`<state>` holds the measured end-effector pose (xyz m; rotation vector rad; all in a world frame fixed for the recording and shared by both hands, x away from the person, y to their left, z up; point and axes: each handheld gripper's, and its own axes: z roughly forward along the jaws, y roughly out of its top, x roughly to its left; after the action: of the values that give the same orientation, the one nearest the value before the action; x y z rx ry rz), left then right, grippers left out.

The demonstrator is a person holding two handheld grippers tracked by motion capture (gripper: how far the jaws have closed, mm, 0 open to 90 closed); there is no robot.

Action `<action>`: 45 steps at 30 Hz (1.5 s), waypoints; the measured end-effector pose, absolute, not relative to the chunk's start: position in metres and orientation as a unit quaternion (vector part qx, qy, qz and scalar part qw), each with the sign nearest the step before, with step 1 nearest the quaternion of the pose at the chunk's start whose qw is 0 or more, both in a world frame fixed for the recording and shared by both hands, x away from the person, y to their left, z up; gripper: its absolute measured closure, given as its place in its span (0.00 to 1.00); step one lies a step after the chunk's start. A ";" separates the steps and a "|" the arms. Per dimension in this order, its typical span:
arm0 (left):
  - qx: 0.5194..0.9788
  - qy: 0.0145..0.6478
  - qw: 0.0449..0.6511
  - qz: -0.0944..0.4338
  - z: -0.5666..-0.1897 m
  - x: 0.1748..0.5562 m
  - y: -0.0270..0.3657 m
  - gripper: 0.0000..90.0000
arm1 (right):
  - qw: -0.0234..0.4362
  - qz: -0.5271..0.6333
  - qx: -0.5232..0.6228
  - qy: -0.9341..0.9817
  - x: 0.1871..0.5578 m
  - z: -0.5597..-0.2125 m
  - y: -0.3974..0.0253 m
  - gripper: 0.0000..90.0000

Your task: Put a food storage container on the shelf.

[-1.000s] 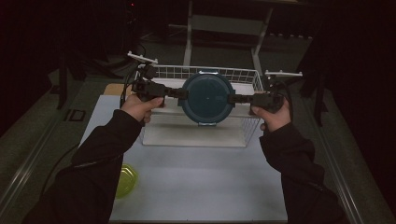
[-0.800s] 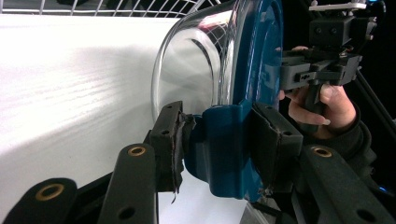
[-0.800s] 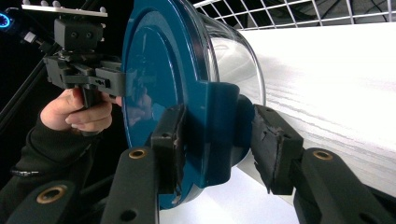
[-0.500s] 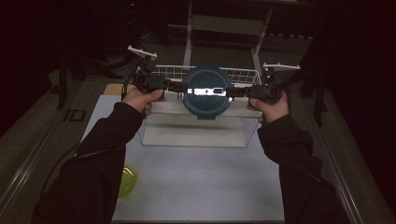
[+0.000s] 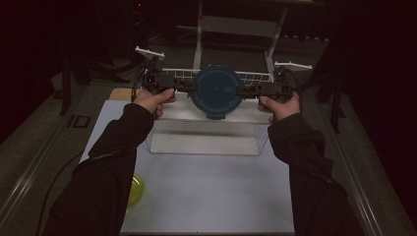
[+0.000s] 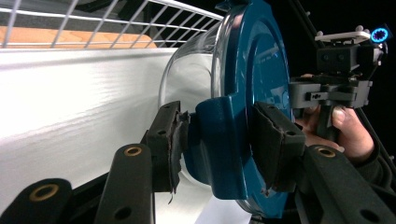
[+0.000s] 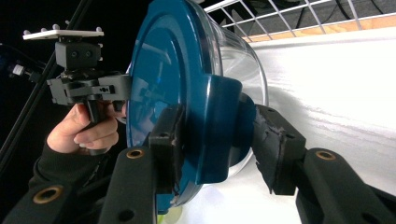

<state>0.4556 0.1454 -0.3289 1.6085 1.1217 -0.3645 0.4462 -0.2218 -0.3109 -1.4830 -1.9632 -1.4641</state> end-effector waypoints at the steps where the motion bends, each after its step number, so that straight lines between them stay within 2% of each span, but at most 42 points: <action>1: 0.677 0.474 0.541 -0.156 -0.329 0.457 0.146 0.60 | 0.143 -0.506 -0.516 -0.676 0.448 -0.311 -0.222 0.60; 11: 0.664 0.493 0.541 -0.154 -0.337 0.462 0.147 0.59 | 0.159 -0.497 -0.530 -0.669 0.458 -0.318 -0.221 0.56; 12: 0.664 0.492 0.542 -0.153 -0.337 0.462 0.147 0.59 | 0.157 -0.496 -0.532 -0.668 0.459 -0.320 -0.220 0.57; 14: 0.670 0.487 0.540 -0.149 -0.335 0.460 0.144 0.61 | 0.129 -0.498 -0.534 -0.671 0.459 -0.318 -0.221 0.67; 16: 0.675 0.481 0.540 -0.150 -0.333 0.459 0.143 0.67 | 0.123 -0.490 -0.535 -0.677 0.460 -0.316 -0.219 0.66; 18: 0.678 0.478 0.540 -0.144 -0.333 0.457 0.143 0.66 | 0.118 -0.489 -0.535 -0.678 0.459 -0.316 -0.218 0.65; 23: 0.684 0.478 0.540 -0.107 -0.331 0.453 0.141 0.55 | 0.103 -0.490 -0.535 -0.681 0.457 -0.315 -0.216 0.62; 31: 0.687 0.456 0.564 -0.043 -0.320 0.436 0.146 0.37 | 0.041 -0.484 -0.517 -0.705 0.444 -0.303 -0.219 0.59; 35: 0.695 0.428 0.576 -0.044 -0.318 0.423 0.145 0.29 | 0.022 -0.487 -0.500 -0.716 0.429 -0.299 -0.218 0.59; 40: 0.707 0.404 0.580 -0.031 -0.316 0.408 0.142 0.16 | 0.022 -0.499 -0.480 -0.721 0.411 -0.298 -0.217 0.60; 45: 0.723 0.373 0.581 0.001 -0.313 0.393 0.137 0.12 | 0.023 -0.507 -0.453 -0.733 0.391 -0.296 -0.212 0.62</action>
<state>0.3928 0.1370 -0.3126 1.6900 0.8721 0.0018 0.3914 -0.2122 -0.2961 -1.4028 -2.2691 -1.5713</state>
